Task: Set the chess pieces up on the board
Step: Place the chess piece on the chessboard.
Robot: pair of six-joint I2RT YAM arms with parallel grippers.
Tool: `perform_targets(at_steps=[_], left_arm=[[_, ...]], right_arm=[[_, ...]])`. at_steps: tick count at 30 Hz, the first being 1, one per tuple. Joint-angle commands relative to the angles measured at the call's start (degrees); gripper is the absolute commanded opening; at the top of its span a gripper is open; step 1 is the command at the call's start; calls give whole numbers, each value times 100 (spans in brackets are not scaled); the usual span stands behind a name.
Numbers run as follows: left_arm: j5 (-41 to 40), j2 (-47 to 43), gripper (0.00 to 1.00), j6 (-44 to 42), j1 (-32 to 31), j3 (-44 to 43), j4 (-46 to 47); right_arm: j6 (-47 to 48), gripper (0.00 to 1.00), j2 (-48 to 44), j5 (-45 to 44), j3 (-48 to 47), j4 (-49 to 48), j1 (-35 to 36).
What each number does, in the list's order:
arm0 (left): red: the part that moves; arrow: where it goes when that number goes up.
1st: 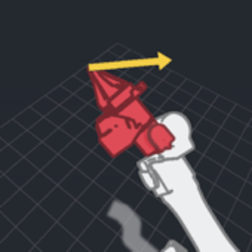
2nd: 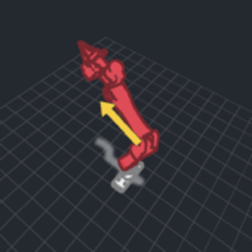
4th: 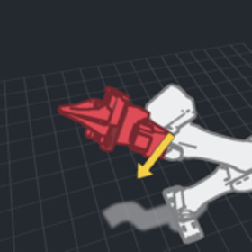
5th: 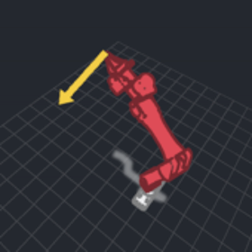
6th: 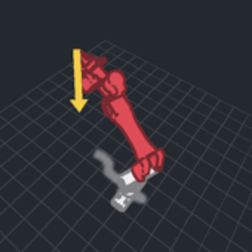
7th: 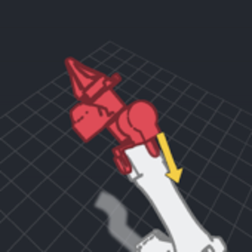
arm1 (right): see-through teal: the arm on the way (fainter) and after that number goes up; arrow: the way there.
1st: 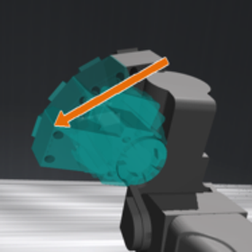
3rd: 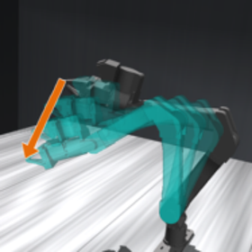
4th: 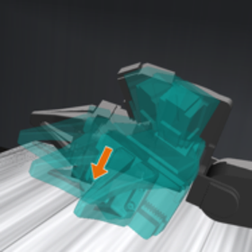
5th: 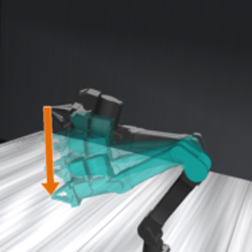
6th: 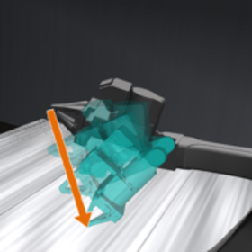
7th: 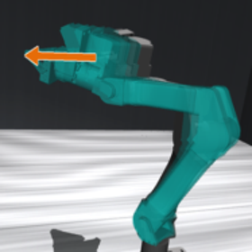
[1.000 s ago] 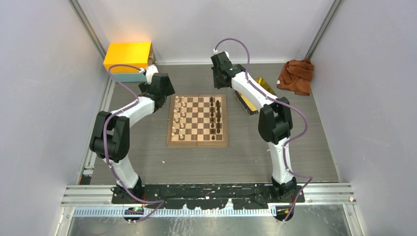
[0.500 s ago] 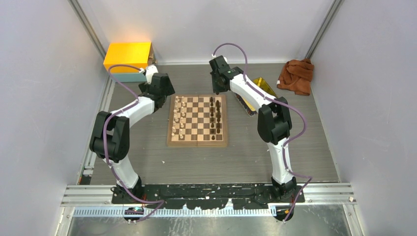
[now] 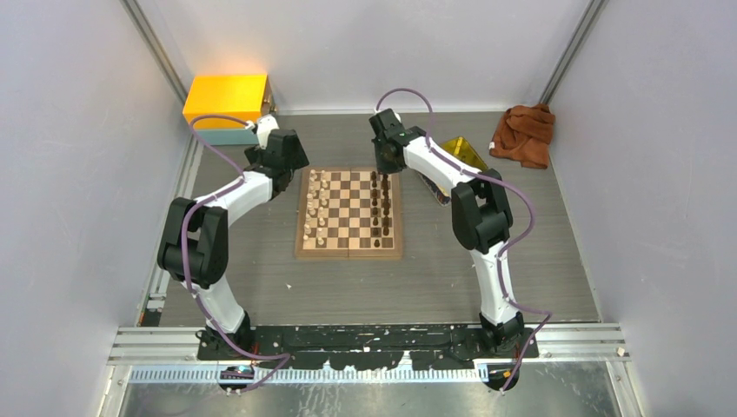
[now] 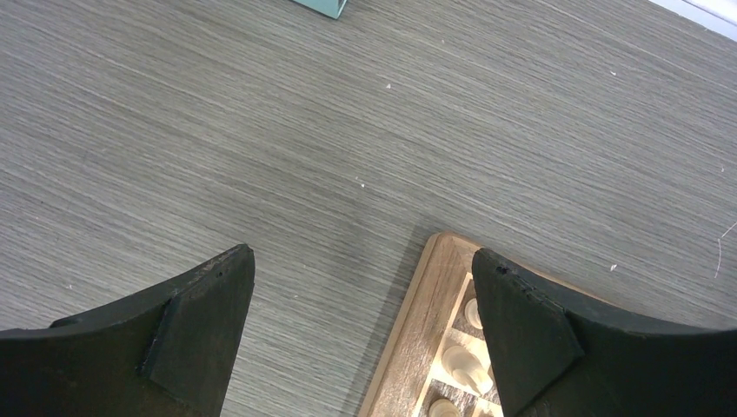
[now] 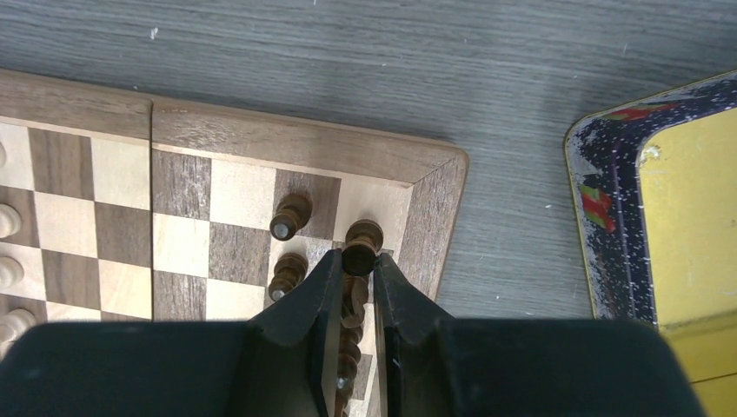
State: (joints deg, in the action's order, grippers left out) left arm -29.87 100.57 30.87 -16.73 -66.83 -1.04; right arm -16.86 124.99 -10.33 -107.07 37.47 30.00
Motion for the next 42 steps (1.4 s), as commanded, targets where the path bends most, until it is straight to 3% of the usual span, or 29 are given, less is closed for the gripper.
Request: perform_targets(at_steps=[1, 20, 22, 28, 33, 42], left_arm=[[-54, -328, 95, -4, 47, 20, 244], [-37, -302, 95, -26, 47, 27, 269], [-37, -294, 95, -23, 47, 29, 271], [-28, -290, 95, -23, 47, 13, 279], [-11, -277, 95, -25, 47, 3, 280], [-2, -301, 95, -22, 47, -12, 288]], right_arm=[[-55, 1, 6, 57, 27, -322, 19], [-50, 4, 140, 44, -3, -331, -43], [-34, 7, 157, 42, -28, -321, -51], [-6, 30, 159, 98, -72, -278, -65], [30, 40, 132, 126, -103, -244, -66], [102, 42, 48, 145, -252, -134, -69]])
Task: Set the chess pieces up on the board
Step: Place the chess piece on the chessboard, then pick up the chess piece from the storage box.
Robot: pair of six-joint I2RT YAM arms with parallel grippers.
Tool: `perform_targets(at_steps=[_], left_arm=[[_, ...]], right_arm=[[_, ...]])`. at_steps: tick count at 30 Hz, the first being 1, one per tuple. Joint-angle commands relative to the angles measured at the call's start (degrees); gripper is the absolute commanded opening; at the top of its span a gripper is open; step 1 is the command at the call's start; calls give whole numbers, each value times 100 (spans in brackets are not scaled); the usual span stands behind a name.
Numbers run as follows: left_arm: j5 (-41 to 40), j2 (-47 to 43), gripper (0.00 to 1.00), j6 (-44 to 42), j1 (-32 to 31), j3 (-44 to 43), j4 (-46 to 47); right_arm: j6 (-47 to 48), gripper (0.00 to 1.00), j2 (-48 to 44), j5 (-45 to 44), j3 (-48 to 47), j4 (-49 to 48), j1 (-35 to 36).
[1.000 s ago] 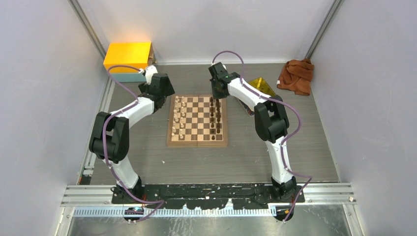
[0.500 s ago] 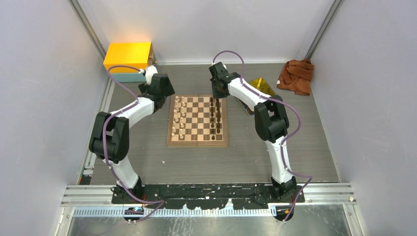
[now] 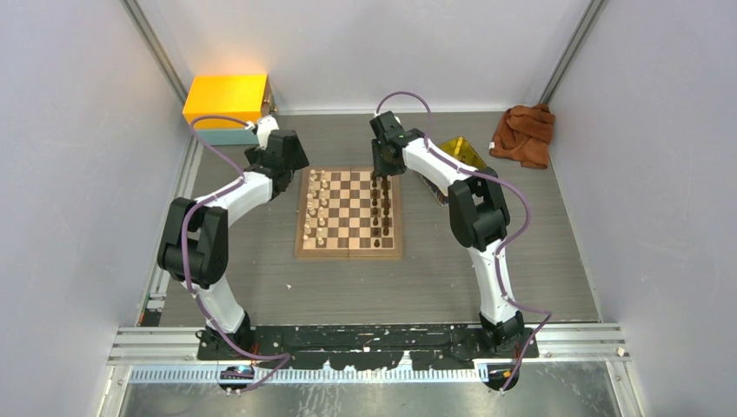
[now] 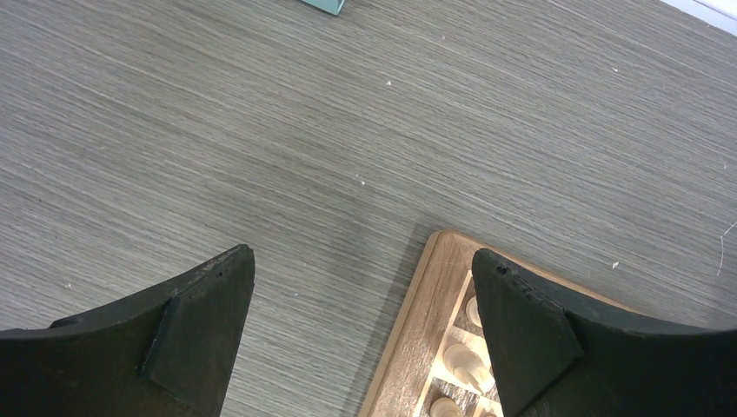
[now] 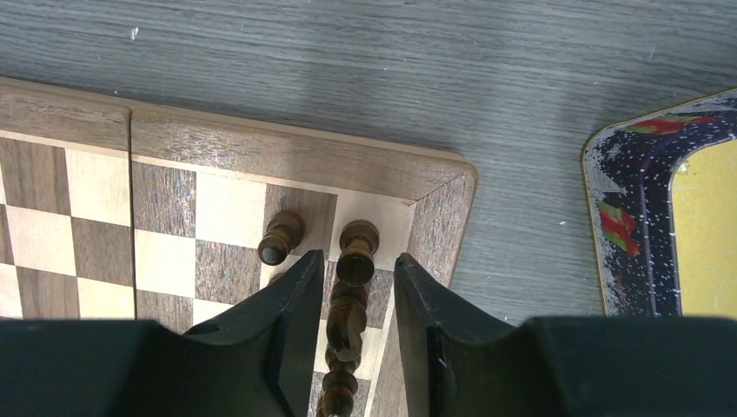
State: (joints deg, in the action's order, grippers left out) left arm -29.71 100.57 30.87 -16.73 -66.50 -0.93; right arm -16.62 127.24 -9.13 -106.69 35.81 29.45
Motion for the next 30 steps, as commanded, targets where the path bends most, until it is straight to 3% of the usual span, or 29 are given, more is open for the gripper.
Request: perform_targets(at_steps=[1, 15, 30], left_arm=[[-17, -297, 95, -21, 47, -47, 280], [-8, -380, 96, -9, 37, -16, 243], [44, -380, 95, 14, 33, -12, 253]], right_arm=[[92, 42, -199, 22, -321, 50, -10], [145, 42, -1040, -410, -629, 154, -111], [-399, 41, -1594, -906, 361, 180, -1784]])
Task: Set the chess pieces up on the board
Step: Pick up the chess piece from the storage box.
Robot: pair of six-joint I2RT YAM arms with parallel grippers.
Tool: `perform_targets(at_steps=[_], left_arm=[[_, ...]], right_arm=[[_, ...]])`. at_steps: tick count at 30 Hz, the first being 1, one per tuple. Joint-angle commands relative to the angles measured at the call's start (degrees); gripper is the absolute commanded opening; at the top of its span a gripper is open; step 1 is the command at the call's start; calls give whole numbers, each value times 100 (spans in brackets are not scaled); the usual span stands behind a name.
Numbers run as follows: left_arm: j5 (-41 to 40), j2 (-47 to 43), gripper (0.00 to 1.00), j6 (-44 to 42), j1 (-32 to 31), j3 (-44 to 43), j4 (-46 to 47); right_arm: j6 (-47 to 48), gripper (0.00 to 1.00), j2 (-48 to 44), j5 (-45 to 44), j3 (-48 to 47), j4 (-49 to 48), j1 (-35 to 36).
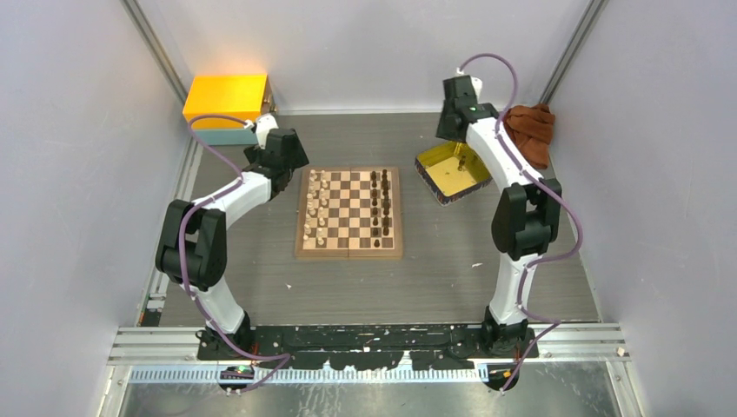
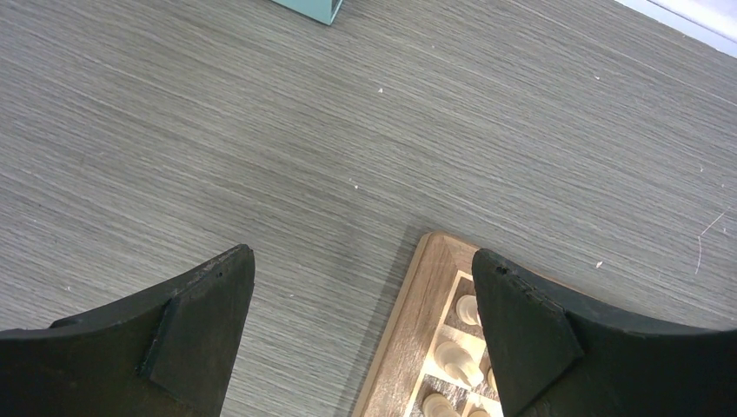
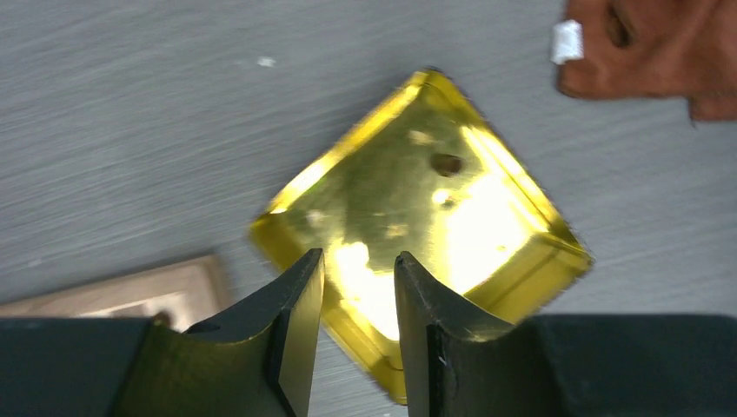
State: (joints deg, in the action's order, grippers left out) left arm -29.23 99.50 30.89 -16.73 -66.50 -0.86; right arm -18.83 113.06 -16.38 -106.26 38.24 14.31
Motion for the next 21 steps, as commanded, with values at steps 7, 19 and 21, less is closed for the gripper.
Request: perform_targets(at_steps=[7, 19, 21], left_arm=[[-6, -265, 95, 17, 30, -21, 236], [-36, -232, 95, -52, 30, -37, 225], [-46, -222, 95, -65, 30, -43, 225]], right_arm=[[-385, 41, 206, -99, 403, -23, -700], [-477, 41, 827, 126, 216, -266, -980], [-460, 41, 915, 146, 187, -315, -1009]])
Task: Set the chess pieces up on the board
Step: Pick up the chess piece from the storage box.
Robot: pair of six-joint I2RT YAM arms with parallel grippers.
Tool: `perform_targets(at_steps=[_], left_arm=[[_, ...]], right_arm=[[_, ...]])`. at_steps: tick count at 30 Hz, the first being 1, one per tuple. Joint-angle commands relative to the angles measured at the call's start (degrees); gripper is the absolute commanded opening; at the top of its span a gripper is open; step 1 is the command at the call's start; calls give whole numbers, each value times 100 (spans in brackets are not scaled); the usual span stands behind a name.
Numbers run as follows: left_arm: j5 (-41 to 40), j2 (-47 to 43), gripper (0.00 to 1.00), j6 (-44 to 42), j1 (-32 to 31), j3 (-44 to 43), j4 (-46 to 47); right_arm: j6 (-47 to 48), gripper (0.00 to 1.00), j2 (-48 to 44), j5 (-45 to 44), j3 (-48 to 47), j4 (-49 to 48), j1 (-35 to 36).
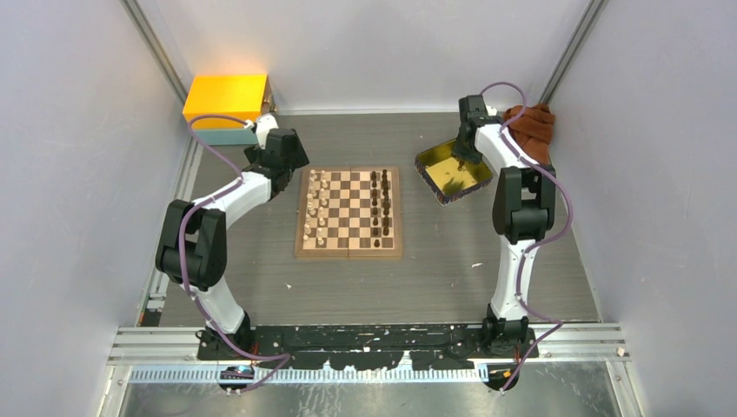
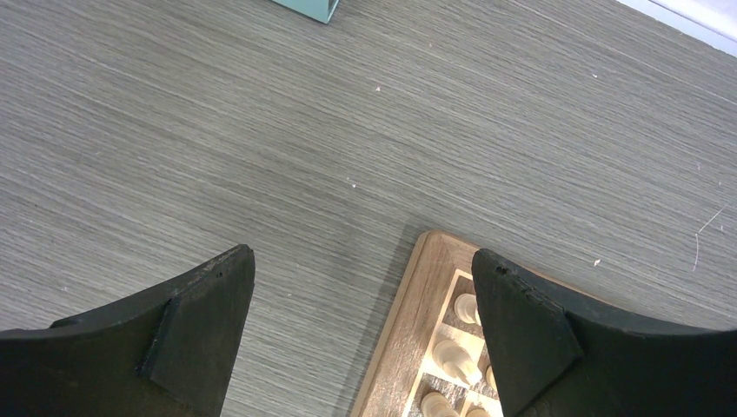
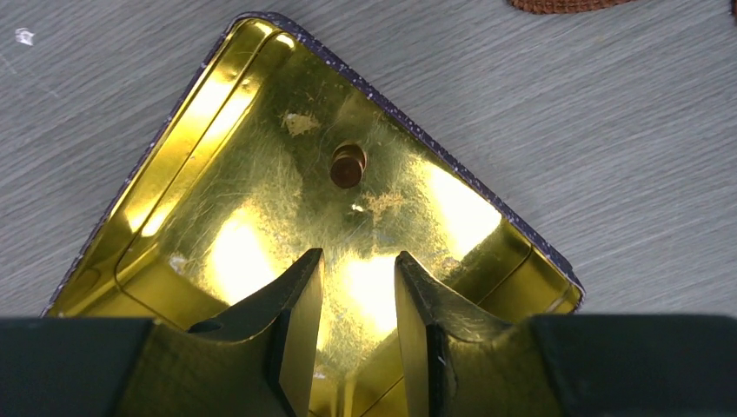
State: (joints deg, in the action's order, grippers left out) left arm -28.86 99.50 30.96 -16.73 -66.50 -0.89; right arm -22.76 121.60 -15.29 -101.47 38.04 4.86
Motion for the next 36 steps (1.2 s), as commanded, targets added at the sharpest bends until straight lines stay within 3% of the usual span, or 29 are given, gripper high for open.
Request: perform_targets(at_steps=[1, 36], left_arm=[[-91, -214, 95, -79, 30, -47, 226], [-93, 42, 95, -128, 74, -206, 238]], right_arm=[[-62, 41, 91, 43, -306, -327, -73], [141, 40, 696, 217, -835, -423, -214]])
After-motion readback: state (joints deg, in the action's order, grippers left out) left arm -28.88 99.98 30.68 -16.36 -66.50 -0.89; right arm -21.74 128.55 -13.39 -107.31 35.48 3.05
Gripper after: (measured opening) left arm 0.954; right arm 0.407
